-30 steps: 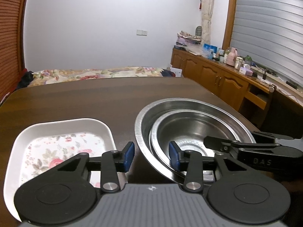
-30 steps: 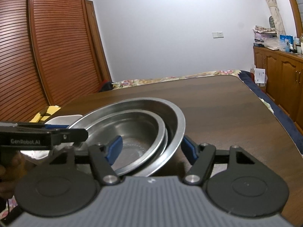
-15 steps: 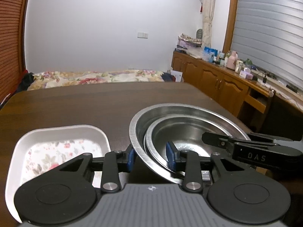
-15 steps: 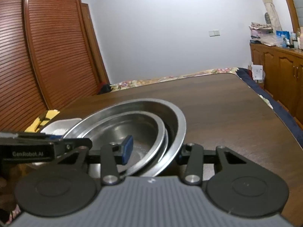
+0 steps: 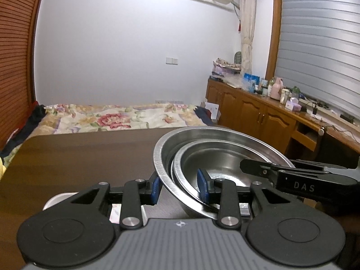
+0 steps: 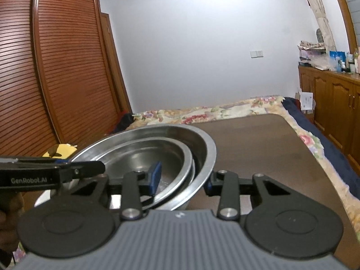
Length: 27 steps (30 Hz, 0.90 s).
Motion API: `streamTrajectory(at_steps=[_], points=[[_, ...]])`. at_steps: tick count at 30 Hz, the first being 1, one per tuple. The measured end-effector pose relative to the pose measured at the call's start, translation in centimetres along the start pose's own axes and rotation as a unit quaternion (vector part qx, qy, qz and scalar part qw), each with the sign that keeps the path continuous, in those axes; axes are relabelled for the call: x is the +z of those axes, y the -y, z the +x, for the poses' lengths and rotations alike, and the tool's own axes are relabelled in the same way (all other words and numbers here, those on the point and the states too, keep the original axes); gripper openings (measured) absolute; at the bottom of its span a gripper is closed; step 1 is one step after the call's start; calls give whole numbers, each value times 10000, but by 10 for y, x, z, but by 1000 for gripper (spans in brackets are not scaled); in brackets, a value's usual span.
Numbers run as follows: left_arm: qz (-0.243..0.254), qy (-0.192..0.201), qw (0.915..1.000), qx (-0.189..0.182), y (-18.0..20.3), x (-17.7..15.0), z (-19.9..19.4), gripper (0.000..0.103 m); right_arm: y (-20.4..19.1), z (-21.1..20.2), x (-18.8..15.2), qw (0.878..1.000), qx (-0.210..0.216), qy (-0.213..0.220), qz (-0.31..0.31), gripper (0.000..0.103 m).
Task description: Organize plates and bowls
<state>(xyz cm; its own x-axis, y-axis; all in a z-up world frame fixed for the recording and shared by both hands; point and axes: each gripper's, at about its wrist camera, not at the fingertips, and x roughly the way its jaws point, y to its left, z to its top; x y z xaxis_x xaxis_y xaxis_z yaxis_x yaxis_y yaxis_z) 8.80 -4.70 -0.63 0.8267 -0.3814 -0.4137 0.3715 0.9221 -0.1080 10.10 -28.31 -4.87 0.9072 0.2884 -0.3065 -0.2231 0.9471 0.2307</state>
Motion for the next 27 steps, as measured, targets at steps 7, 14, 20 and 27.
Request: streamTrajectory(at_steps=[7,14,20,27], points=[[-28,98,9999,99,-9,9,-16,36,-7,1,12,9998,164,78,-20,40],[-104,200,9994,275,-25,12,-30,36,-19,10,16,9993,378,47,16,40],[-211,224,9987,416,-42,8,-41,36,-36,15,17,9985,545,-2,-102,40],[-304,202,9979,543,-58,3,-50,36,-54,22,17,9970,730,-114,-209,40]])
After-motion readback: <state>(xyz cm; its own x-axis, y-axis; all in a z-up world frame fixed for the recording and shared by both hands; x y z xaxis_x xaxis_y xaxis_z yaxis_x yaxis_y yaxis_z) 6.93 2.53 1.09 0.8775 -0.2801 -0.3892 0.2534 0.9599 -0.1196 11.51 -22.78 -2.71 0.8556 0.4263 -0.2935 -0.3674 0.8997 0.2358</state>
